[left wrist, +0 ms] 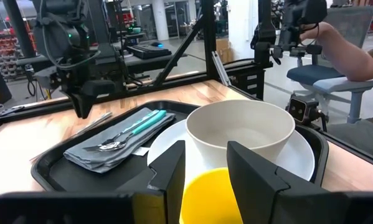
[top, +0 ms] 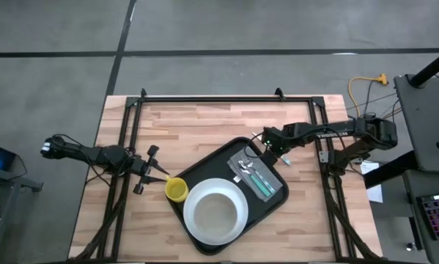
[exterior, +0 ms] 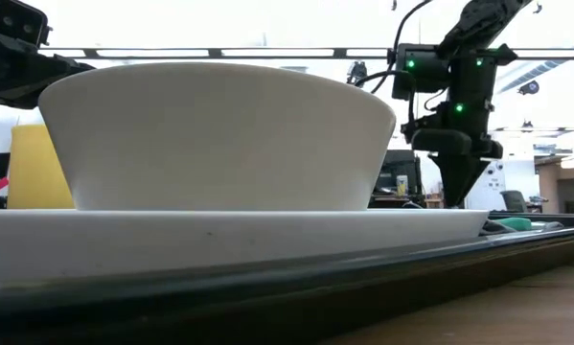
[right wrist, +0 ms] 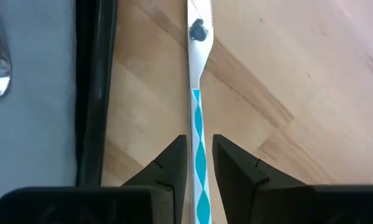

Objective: Set up tray
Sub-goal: Put the light blue knife on the gray napkin

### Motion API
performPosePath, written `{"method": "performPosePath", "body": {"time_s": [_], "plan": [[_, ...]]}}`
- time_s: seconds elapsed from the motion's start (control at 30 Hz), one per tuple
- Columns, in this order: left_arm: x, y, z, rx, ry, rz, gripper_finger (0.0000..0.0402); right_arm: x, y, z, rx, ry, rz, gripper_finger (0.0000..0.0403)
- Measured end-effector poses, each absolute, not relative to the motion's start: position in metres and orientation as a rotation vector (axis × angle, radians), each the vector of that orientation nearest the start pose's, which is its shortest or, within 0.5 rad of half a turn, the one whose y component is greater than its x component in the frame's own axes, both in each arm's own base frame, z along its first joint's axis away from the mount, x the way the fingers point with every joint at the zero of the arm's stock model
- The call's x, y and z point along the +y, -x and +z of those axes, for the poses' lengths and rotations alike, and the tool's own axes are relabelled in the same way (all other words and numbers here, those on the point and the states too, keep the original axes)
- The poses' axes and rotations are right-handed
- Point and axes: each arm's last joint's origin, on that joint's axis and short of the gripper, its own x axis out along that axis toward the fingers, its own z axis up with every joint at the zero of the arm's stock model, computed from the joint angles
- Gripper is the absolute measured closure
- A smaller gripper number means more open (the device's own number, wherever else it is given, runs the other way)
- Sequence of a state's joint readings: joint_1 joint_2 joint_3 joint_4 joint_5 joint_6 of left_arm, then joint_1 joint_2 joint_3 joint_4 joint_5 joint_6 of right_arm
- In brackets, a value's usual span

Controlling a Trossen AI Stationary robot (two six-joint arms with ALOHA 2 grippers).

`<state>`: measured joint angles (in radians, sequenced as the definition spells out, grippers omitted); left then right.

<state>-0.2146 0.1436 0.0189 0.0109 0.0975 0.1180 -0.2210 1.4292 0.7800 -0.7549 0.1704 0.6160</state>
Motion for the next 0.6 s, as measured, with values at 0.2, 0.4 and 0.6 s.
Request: {"method": "performPosePath", "body": {"time_s": [0.2,0.4,0.6], "plan": [[-0.0252,-0.1022,0.1594,0.096,-0.123,-0.319,0.0297,-0.0574,-0.2231,0.1685,1.269,-0.565,-0.723,0.0335],[-0.0252,-0.1022,0.1594,0.095,-0.123,-0.318,0.0297,-0.0577,-0.2242,0.1684,1.257,-0.563,-0.720,0.0335],[-0.0252,-0.1022,0.1594,0.095,-0.123,-0.318,0.0297,-0.0572,-0.2217,0.1615,1.253,-0.564,-0.719,0.0335]]}}
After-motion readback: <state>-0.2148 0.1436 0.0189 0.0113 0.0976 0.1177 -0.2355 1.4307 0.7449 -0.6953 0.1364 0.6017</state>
